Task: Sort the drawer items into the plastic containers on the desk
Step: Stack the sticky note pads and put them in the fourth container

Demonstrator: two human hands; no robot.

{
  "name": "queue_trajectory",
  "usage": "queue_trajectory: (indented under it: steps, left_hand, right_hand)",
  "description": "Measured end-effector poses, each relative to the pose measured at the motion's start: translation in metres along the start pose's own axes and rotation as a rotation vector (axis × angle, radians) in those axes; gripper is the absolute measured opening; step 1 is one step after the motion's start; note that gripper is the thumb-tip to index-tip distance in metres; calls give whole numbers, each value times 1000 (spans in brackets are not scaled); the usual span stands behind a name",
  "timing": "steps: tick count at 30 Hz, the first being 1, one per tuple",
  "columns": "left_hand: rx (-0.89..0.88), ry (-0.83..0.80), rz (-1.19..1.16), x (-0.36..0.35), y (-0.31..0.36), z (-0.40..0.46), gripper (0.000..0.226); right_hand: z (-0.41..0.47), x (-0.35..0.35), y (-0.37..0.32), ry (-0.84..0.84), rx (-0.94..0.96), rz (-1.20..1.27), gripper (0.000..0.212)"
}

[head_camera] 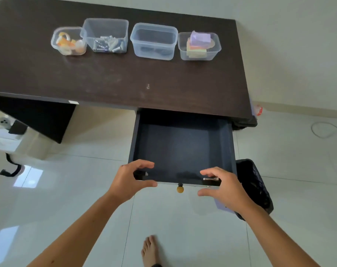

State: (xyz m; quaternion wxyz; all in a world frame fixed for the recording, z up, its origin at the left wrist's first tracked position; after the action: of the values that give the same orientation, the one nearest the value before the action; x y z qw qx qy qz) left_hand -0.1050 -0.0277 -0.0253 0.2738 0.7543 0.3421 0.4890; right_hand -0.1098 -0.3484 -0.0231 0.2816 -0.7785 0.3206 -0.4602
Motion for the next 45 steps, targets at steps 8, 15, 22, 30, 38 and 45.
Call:
queue_trajectory:
  steps: [8,15,22,30,38,45]
  left_hand:
    - [-72,93,126,-6,-7,-1,28]
    - [-117,39,224,-1,-1,3,23]
    - [-132,203,60,19,12,29,22]
    - [-171,268,74,28,29,87,24]
    - [-524,445,395,51,46,128,97]
    - [-640,430,511,65,42,159,116]
  right_hand:
    - [3,-2,11,135,178,-46,31]
    - [4,-2,11,150,205,-76,30]
    - [36,13,-9,228,265,-40,29]
    - [83,37,-26,351,307,-83,32]
    - [110,60,-38,618,427,-349,87]
    - [137,78,-33,521,494,-394,113]
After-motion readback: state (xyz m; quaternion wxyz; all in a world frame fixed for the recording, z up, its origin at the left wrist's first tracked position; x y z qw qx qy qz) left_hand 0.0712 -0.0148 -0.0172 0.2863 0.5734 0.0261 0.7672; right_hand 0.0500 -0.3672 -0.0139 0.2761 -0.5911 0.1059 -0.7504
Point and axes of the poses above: each hand's wrist, its own z-axis towards the middle knuckle, its own x-axis out of the back of the hand, y = z × x, the point moved 5 cm from there along z, towards the middle knuckle, and after that the axes turned 5 degrees about z, right-handed, at the moved point
